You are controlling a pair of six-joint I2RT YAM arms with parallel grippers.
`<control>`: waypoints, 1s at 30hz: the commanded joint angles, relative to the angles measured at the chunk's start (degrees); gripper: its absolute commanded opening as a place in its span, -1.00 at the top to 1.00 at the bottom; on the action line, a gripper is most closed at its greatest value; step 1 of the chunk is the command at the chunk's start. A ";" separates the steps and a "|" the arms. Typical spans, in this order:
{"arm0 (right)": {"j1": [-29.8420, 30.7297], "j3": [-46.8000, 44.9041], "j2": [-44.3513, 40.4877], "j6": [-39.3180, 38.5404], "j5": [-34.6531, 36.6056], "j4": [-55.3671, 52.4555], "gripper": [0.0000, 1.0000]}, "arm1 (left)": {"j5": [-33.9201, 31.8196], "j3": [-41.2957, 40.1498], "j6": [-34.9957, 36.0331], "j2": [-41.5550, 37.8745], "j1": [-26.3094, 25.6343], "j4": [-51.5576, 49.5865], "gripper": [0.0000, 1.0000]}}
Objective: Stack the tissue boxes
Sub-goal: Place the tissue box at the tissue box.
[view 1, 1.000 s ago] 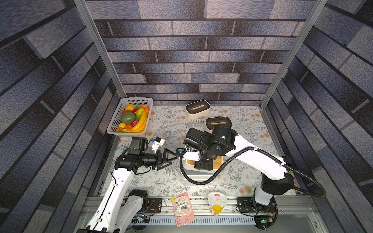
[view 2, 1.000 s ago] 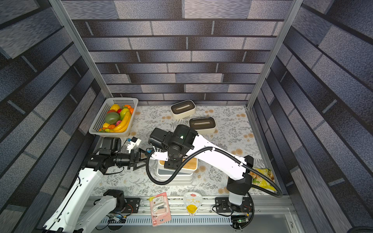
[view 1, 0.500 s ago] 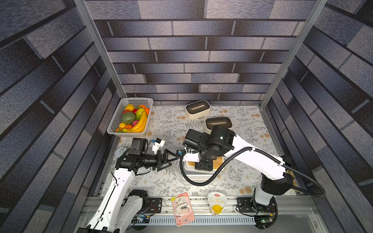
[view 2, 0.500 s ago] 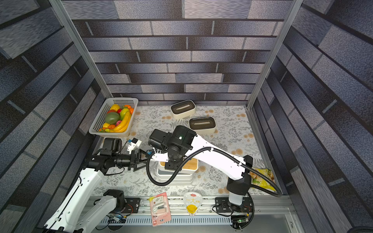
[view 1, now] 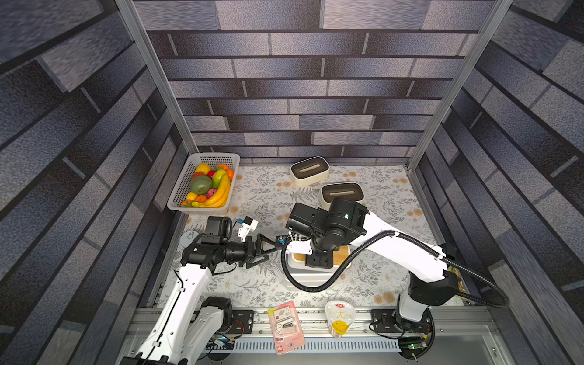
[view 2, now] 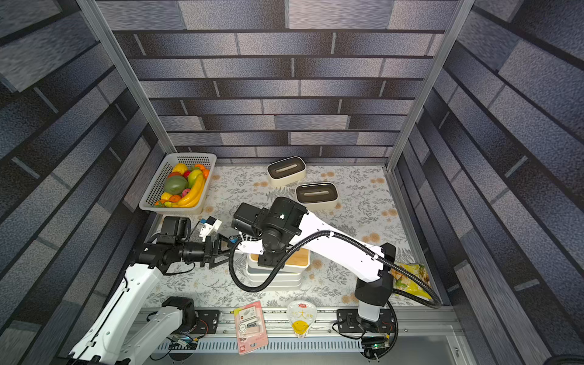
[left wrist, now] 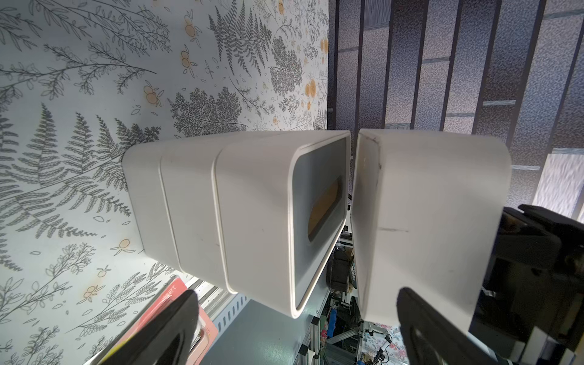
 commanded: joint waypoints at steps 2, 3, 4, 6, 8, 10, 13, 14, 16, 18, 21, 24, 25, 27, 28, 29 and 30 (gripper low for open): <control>0.79 -0.04 0.46 -0.77 0.26 -11.57 0.37 | 0.44 -0.66 -0.16 -1.09 -0.50 0.85 -1.00; 0.87 0.01 0.55 -0.83 0.18 -11.57 0.37 | 0.40 -0.62 -0.18 -1.12 -0.59 0.82 -1.00; 0.88 -0.05 0.63 -0.84 0.08 -11.57 0.37 | 0.35 -0.69 -0.21 -1.12 -0.58 0.83 -1.00; 0.96 -0.02 0.81 -0.90 0.04 -11.58 0.37 | 0.33 -0.69 -0.39 -1.29 -0.63 0.92 -1.00; 1.04 -0.04 1.03 -0.94 0.07 -11.57 0.36 | 0.27 -0.82 -0.47 -1.36 -0.85 0.92 -1.00; 1.07 -0.07 1.21 -1.00 0.12 -11.58 0.36 | 0.23 -0.85 -0.48 -1.47 -0.88 0.96 -1.00; 1.07 -0.08 1.25 -0.99 0.25 -11.57 0.36 | 0.02 -0.80 -0.57 -1.65 -1.02 0.91 -1.00; 1.11 -0.23 1.25 -1.05 0.26 -11.57 0.36 | 0.09 -0.79 -0.58 -1.68 -1.14 0.87 -1.00; 1.16 -0.33 1.34 -1.13 0.34 -11.57 0.36 | -0.01 -0.84 -0.58 -1.71 -1.15 0.96 -1.00; 1.16 -0.42 1.42 -1.13 0.34 -11.56 0.36 | -0.01 -0.85 -0.58 -1.74 -1.21 0.92 -1.00; 1.20 -0.61 1.69 -1.30 0.52 -11.49 0.36 | -0.08 -0.85 -0.58 -1.73 -1.19 0.83 -1.00; 1.31 -0.61 2.04 -1.39 0.47 -11.49 0.35 | -0.27 -0.80 -0.66 -1.87 -1.16 0.56 -1.00; 1.32 -0.60 2.13 -1.46 0.43 -11.49 0.35 | -0.28 -0.82 -0.64 -1.92 -1.22 0.56 -1.00; 1.33 -0.67 2.38 -1.55 0.43 -11.49 0.35 | -0.10 -0.86 -0.61 -1.83 -1.19 0.64 -1.00; 1.36 -0.61 2.46 -1.52 0.43 -11.49 0.35 | -0.02 -0.82 -0.58 -1.77 -1.25 0.63 -1.00; 1.38 -0.60 2.55 -1.61 0.39 -11.49 0.35 | 0.03 -0.83 -0.57 -1.77 -1.25 0.67 -1.00; 1.41 -0.60 2.57 -1.65 0.34 -11.49 0.35 | -0.01 -0.85 -0.57 -1.79 -1.24 0.74 -1.00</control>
